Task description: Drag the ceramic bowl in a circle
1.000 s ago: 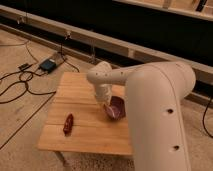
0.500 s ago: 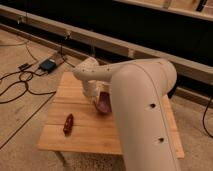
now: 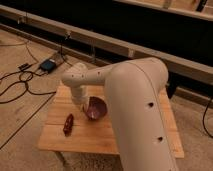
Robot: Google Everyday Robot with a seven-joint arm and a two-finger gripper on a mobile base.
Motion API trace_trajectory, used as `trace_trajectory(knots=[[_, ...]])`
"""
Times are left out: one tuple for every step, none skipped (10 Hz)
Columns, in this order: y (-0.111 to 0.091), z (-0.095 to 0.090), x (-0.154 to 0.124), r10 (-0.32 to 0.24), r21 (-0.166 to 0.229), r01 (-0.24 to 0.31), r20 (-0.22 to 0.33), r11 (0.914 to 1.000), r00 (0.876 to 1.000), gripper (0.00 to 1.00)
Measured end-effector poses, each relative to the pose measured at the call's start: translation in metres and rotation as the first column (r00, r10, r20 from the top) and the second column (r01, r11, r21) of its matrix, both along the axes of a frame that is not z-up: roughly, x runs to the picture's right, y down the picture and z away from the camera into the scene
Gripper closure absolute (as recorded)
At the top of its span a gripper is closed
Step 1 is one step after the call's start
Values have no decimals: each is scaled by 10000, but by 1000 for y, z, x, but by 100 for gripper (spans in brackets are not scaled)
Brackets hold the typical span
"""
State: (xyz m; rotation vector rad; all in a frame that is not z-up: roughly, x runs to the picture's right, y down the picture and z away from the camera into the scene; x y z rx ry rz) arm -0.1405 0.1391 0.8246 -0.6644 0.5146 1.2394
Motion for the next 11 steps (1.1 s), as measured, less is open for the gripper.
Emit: trace_trajectory(knots=[[13, -10, -6, 54, -96, -54, 72, 9999, 10000, 100], [27, -19, -8, 144, -223, -143, 35, 9996, 9999, 100], [42, -28, -4, 320, -373, -325, -133, 9988, 9994, 100], [54, -35, 5, 479, -515, -500, -406, 9974, 9980, 100], [68, -42, 18, 763, -646, -814, -786, 9946, 9940, 100], [78, -48, 32, 1039, -741, -1131, -1185, 9908, 9875, 100], [86, -51, 44, 1259, -792, -1389, -1508, 9871, 9805, 100], [95, -55, 64, 1655, -817, -1850, -2021, 9793, 9653, 100], [99, -55, 78, 1866, -802, -2104, -2356, 9743, 9538, 100], [100, -54, 94, 2081, -749, -2362, -2718, 9688, 9396, 100], [97, -51, 110, 2304, -627, -2602, -3006, 9635, 9255, 100]])
